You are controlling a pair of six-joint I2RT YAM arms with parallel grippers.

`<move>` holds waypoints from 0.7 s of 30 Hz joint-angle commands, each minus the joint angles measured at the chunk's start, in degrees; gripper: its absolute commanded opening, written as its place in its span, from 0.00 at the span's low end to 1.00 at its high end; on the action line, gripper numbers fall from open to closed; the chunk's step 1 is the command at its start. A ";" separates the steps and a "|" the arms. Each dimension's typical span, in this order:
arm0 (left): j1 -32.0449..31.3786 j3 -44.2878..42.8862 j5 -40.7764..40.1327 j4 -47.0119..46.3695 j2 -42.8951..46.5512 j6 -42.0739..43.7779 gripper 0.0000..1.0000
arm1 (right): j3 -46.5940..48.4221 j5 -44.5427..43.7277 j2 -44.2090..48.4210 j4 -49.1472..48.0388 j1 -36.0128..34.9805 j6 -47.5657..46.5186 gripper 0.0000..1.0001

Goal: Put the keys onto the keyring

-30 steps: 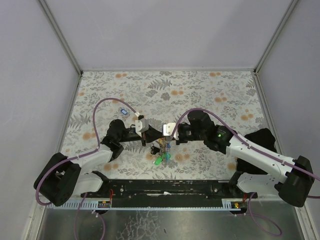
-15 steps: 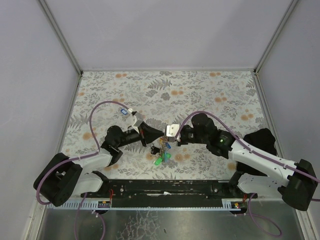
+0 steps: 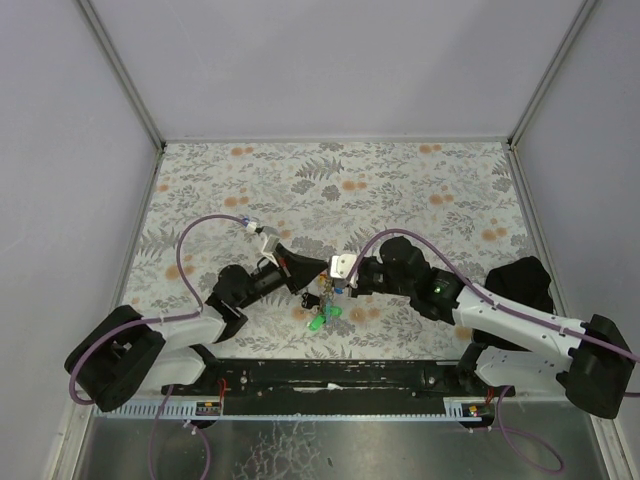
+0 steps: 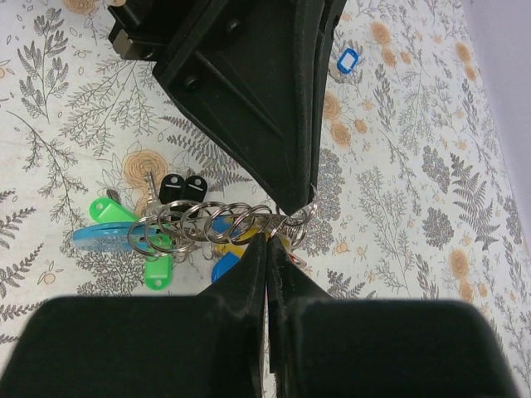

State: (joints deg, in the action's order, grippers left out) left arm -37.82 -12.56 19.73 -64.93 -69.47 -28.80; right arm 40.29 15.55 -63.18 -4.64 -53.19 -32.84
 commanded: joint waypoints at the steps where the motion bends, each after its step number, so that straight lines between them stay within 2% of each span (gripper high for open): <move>1: 0.01 0.19 -10.88 -9.88 -0.67 -3.06 0.00 | -0.74 2.20 -0.23 -3.00 -1.92 2.20 0.00; 7: -1.46 2.13 -12.78 -18.65 -4.39 -8.34 0.00 | 0.08 0.45 -0.57 -5.24 -1.92 1.14 0.00; 10: -1.45 2.98 -13.05 -19.85 -4.72 -8.40 0.00 | 1.25 -1.68 0.29 -5.04 -1.92 -0.37 0.00; 12: -1.43 3.24 -12.86 -18.37 -3.39 -6.92 0.02 | 2.56 -2.79 0.84 -3.56 -1.92 -1.92 0.00; 16: -1.32 3.52 -10.91 -13.63 0.41 -1.63 0.13 | 5.32 -3.38 1.84 0.06 -1.98 -4.40 0.00; 21: 0.46 2.54 -4.08 -3.66 6.42 7.42 0.20 | 8.88 -1.31 2.05 5.42 -2.00 -6.42 0.00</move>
State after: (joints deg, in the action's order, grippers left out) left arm -39.00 -9.08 11.94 -72.75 -67.31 -30.44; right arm 44.16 12.73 -62.87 -2.74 -54.48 -36.56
